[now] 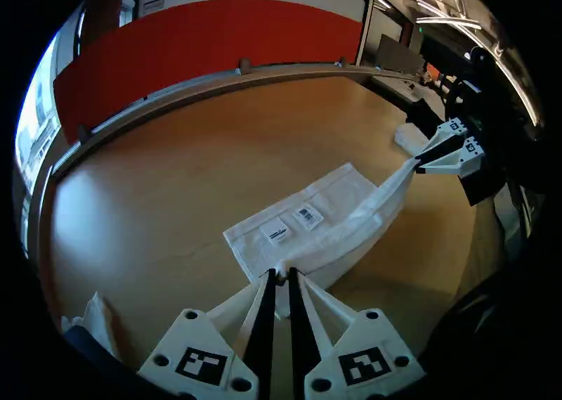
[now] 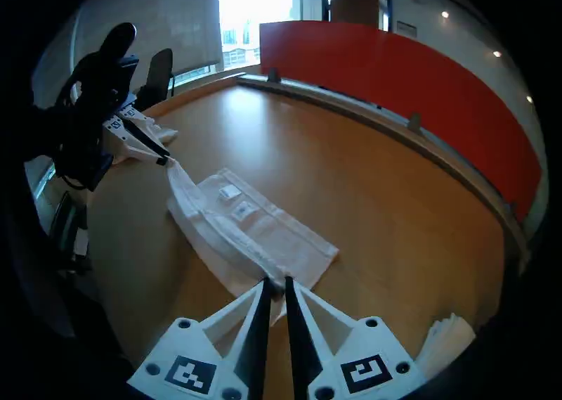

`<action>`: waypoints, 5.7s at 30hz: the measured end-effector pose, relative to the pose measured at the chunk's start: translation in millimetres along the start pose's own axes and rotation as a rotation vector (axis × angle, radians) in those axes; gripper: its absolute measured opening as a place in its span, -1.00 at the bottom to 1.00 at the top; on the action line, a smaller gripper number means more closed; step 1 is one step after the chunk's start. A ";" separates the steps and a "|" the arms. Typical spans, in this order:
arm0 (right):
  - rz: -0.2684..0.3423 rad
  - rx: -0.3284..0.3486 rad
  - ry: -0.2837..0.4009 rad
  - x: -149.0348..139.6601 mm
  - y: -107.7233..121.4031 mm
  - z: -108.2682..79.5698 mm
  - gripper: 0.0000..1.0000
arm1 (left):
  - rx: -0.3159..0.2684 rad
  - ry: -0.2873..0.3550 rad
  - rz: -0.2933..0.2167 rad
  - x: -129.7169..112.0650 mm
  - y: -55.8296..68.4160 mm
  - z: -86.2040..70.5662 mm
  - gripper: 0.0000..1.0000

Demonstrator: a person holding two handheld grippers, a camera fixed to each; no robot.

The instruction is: Fold towel

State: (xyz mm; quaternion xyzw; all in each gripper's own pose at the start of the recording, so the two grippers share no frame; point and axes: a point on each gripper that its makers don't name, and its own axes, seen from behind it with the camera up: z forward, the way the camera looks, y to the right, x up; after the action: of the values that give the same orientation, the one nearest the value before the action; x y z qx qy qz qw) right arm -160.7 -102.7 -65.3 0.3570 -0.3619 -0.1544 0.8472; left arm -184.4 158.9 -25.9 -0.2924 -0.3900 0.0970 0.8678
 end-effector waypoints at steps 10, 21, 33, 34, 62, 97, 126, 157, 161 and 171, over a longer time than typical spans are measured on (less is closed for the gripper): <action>0.015 -0.004 -0.019 -7.8 11.1 19.6 -0.71 | 0.018 -0.028 0.018 -4.2 -10.8 21.3 -0.75; 0.054 -0.013 -0.055 -25.6 20.8 41.3 -0.71 | 0.018 -0.051 0.031 -14.1 -13.4 53.1 -0.75; 0.099 -0.043 -0.070 -30.7 34.3 56.1 -0.63 | 0.047 -0.060 0.031 -18.6 -26.8 72.7 -0.67; 0.103 -0.049 -0.069 -30.5 35.9 57.4 -0.62 | 0.051 -0.058 0.034 -18.1 -28.1 74.5 -0.62; 0.082 -0.182 -0.075 -22.9 79.0 75.8 0.52 | 0.155 -0.054 0.103 -6.3 -61.2 88.1 -0.17; 0.094 -0.193 -0.022 -27.0 61.4 43.5 1.00 | 0.148 -0.024 0.010 -12.4 -50.6 57.2 0.92; 0.101 -0.179 -0.017 -49.8 32.6 15.9 1.00 | 0.184 -0.018 -0.095 -63.5 -20.4 14.1 0.92; -0.017 -0.058 -0.073 -59.0 12.5 30.8 1.00 | 0.324 0.042 -0.295 -117.0 -15.1 -32.9 0.92; -0.026 -0.041 -0.088 -64.3 9.0 32.9 0.97 | 0.329 0.050 -0.302 -122.3 -13.8 -35.6 0.92; -0.045 -0.017 -0.134 -77.0 5.4 35.9 0.83 | 0.351 0.059 -0.320 -137.3 -10.5 -39.1 0.92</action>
State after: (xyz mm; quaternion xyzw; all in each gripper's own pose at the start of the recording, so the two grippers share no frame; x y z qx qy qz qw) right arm -239.8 -76.5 -82.8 0.3469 -0.4083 -0.1999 0.8204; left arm -249.3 79.2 -125.4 -0.0743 -0.3830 0.0162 0.9206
